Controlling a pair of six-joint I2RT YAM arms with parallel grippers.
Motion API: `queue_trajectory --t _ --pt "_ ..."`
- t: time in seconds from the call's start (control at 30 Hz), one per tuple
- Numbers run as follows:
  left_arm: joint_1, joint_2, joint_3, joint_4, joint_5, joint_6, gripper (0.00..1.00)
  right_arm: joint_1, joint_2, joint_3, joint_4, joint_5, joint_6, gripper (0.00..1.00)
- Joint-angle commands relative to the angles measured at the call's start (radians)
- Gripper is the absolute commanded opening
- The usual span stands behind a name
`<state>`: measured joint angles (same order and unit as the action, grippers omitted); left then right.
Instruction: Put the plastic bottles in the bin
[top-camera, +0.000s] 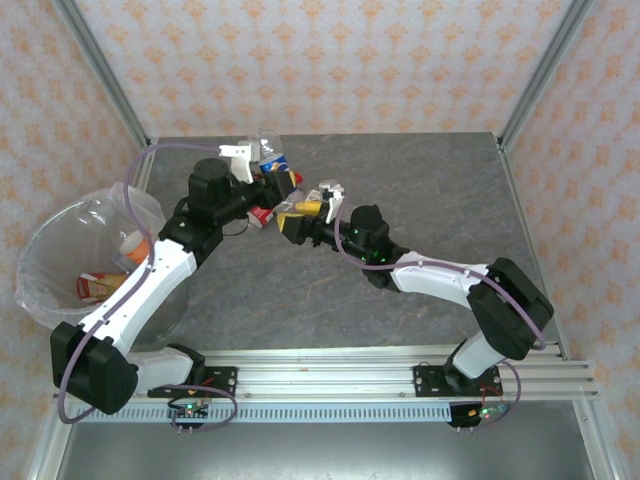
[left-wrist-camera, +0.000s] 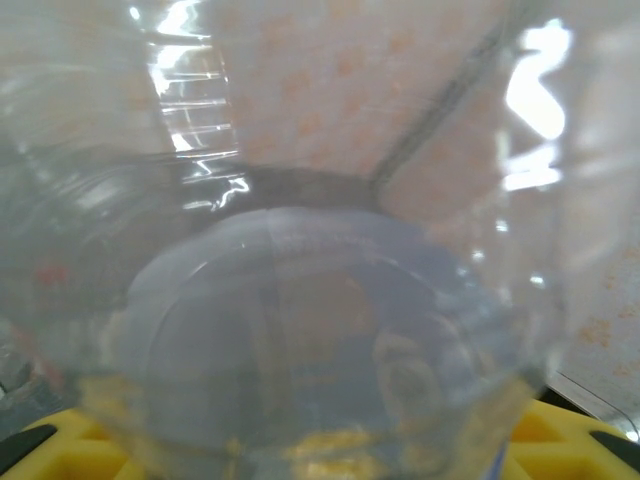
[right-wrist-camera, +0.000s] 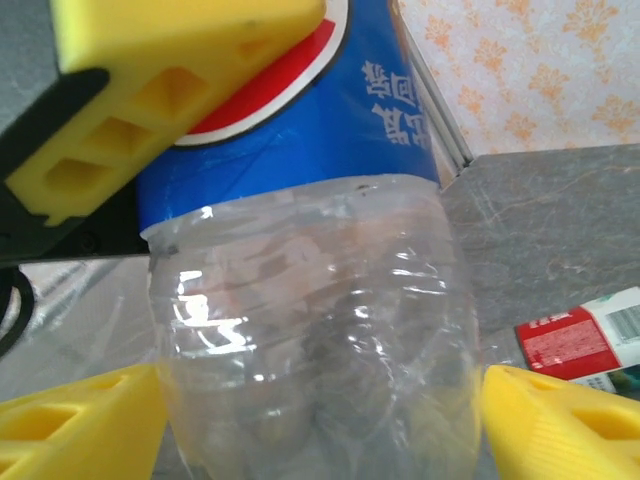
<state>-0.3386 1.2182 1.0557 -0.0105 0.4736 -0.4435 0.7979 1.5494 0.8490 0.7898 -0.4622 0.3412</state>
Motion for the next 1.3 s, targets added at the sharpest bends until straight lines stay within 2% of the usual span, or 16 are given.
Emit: queue_trajectory --t 0.0,0.13,0.3,0.43,0.57,0.77,1.03,1.27 --pt "0.000 -0.044 -0.001 -0.046 -0.098 0.023 0.50 0.000 -0.035 0.014 -0.035 0.041 -0.099 0.88" --pt "0.001 -0.079 0.029 -0.120 -0.171 0.038 0.50 0.001 -0.089 -0.005 -0.111 0.170 -0.163 0.99" --pt "0.001 -0.116 0.077 -0.248 -0.279 0.086 0.50 0.000 -0.121 -0.041 -0.150 0.374 -0.199 0.99" --pt "0.001 -0.139 0.108 -0.321 -0.356 0.107 0.50 0.000 -0.118 -0.045 -0.185 0.528 -0.104 0.99" --pt "0.001 -0.157 0.171 -0.434 -0.489 0.137 0.50 0.000 -0.107 -0.052 -0.213 0.648 -0.025 0.99" --pt "0.001 -0.150 0.296 -0.613 -0.636 0.181 0.50 -0.006 -0.093 -0.058 -0.239 0.693 0.015 0.99" --pt "0.001 -0.163 0.452 -0.781 -0.811 0.209 0.50 -0.031 -0.100 -0.064 -0.256 0.681 0.047 0.99" --pt "0.003 -0.186 0.521 -0.870 -1.096 0.292 0.51 -0.052 -0.100 -0.074 -0.262 0.676 0.078 0.99"
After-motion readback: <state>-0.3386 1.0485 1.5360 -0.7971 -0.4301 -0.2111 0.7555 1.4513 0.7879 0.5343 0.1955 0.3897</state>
